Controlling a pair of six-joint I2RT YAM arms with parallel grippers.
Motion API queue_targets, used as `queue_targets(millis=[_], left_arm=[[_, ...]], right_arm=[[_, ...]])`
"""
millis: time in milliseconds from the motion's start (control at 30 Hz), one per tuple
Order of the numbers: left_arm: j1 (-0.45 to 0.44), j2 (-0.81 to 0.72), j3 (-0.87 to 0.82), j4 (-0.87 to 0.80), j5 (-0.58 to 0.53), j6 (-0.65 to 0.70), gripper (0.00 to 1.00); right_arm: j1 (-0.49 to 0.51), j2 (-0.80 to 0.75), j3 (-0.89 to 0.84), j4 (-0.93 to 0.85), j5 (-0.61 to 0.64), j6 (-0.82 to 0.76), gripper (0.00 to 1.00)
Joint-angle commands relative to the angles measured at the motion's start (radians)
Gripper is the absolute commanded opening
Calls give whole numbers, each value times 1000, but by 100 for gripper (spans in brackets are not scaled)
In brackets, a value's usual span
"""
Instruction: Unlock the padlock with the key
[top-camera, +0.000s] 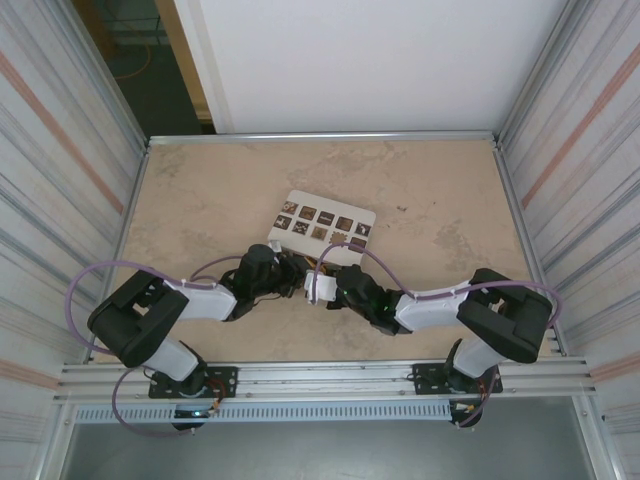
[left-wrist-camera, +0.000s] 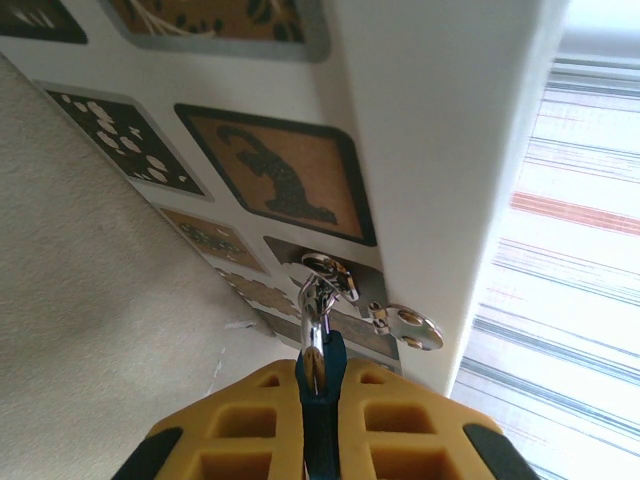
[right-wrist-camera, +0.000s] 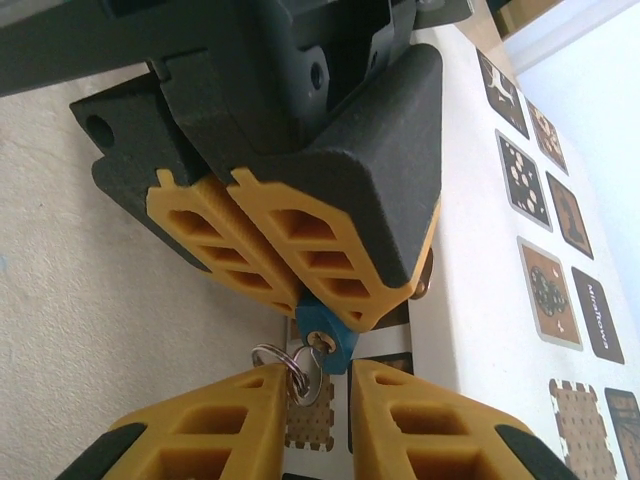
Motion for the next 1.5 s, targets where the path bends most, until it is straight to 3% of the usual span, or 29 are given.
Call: queue_targets(millis=[0,533,833,1200,1467], left_arm=[[-5,-3,27,60,14,-11,0],[-4,0,23,71,19,-18,0],[-5,2,21,73,18,-18,0],[-20,6,21,80,7,-21,0],[-37,25,29,94,-3,-27,0]], right_arm=[[11,18,25,37,27,-7,20],[22,79,15,147,107,52,0],[25,73,13,192,132,177,0],[23,50,30,168,147,457,0],[0,32,5,163,78,609,0]])
